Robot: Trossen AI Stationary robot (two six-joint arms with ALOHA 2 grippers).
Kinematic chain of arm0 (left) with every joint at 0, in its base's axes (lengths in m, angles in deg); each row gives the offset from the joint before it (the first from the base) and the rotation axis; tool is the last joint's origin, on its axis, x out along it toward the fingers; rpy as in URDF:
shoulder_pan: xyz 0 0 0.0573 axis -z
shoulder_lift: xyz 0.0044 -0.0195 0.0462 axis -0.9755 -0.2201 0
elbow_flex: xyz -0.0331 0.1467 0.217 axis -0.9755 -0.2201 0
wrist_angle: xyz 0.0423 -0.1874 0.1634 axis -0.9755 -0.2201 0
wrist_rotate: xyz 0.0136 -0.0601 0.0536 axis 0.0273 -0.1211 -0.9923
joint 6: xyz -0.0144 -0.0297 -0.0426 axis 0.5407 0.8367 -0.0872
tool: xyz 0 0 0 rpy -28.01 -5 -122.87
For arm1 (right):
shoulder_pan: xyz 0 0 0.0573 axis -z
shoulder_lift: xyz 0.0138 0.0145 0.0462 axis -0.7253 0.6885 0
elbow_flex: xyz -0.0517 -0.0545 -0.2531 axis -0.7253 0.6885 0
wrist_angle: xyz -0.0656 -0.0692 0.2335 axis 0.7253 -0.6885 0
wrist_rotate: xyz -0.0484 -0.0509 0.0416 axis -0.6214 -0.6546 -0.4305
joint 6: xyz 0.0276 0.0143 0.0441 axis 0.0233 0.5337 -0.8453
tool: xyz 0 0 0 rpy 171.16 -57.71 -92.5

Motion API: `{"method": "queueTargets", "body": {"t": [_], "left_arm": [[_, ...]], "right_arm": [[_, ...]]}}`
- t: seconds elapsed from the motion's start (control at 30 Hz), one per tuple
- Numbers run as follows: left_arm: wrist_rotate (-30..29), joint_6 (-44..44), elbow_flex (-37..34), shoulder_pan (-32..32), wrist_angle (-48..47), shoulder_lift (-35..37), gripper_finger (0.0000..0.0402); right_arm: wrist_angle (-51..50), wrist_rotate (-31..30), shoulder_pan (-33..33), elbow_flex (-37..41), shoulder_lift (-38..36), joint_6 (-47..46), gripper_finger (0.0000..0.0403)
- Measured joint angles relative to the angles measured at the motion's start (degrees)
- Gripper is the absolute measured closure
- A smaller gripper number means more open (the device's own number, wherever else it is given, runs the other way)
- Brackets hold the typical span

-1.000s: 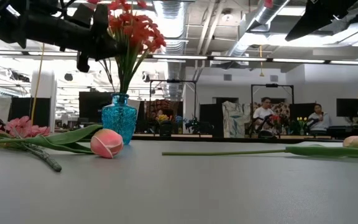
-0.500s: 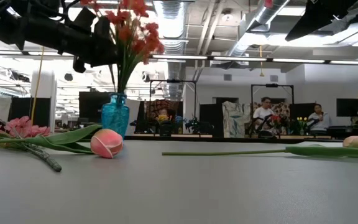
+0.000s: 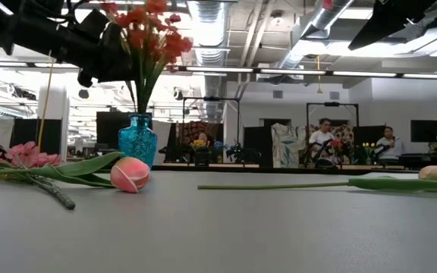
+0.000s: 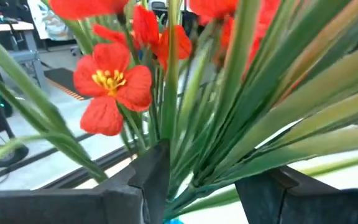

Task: Sort flowers into vase by color
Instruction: Put the red flowers into the blue vase

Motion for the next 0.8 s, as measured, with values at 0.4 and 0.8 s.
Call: {"method": "queueTargets", "body": {"t": [0.4,0.8], "left_arm": [[-4.1,-1.7,0.0,0.0,-6.7,6.7,0.0248],[-4.0,-3.4,0.1,0.0,-11.5,6.7,0.0170]], "right_arm": [[0.0,0.0,0.0,0.0,0.0,0.0,0.0255],[0.0,0.1,0.0,0.0,0.0,0.0,0.0255]]}}
